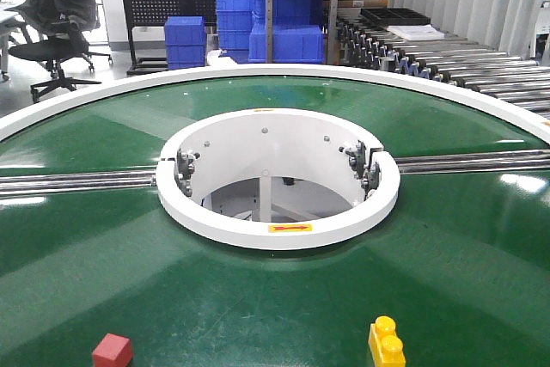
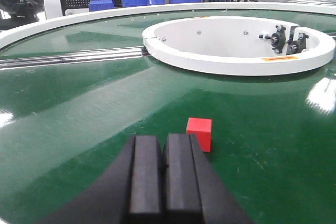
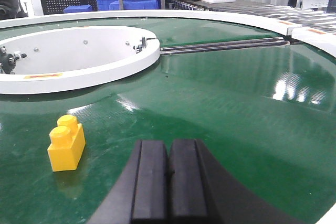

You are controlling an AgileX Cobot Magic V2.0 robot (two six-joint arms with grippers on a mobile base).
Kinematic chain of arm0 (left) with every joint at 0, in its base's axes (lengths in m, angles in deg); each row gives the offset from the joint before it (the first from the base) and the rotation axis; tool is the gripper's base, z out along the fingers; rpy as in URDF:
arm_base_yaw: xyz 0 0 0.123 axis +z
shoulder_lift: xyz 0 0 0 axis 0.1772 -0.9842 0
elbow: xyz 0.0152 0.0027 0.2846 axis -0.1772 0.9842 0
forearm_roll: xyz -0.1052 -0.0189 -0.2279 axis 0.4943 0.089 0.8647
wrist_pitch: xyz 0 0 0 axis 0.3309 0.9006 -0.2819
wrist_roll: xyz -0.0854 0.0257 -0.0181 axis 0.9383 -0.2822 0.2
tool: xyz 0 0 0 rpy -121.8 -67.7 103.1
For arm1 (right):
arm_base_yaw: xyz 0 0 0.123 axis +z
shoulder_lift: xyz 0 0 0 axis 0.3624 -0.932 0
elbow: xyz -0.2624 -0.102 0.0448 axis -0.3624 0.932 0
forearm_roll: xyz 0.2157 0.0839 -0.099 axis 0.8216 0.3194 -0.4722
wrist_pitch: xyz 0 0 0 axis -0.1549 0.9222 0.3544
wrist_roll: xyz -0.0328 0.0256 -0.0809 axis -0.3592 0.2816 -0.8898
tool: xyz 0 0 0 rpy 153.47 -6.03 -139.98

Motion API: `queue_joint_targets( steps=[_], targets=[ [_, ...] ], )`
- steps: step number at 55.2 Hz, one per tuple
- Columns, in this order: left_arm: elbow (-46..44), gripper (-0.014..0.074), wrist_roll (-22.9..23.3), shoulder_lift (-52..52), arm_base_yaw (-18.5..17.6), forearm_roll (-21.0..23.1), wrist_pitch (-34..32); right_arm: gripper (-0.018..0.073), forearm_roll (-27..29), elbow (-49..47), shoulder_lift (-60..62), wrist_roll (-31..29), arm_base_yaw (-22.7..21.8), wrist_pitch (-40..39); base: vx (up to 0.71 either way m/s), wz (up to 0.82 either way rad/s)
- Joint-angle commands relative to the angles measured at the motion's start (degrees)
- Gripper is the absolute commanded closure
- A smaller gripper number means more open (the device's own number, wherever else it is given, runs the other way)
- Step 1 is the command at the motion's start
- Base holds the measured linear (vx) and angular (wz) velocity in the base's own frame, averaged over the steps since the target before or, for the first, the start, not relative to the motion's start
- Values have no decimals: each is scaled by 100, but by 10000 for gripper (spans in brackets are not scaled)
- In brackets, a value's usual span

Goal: Pick red and yellow blocks into blue bin

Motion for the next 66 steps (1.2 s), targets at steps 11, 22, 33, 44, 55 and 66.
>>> queue_joint_targets(
  steps=[11,22,33,44,55,66],
  targets=[
    [-93,594,25,96,5,6,-999,570,-39,37,62,-23,-29,-528,0,0],
    [-224,594,94,96,4,11,-2991,570,-39,31,62,-23,-29,-1349,0,0],
    [-796,594,94,89,4,135,-2821,570,-34,-637,62,-23,-29,-2038,0,0],
    [-2706,594,-99,-808,4,65,-1146,570,-287,-2716,-771,-270,-29,-1171,0,0],
    [-4576,594,-229,-3076,4,69,-1042,570,-342,-4365,-2720,-308,-29,-1198,0,0],
    [-5475,594,-224,-4720,4,114,-1060,570,-333,-4895,-3952,-303,-24,-1460,0,0]
  ],
)
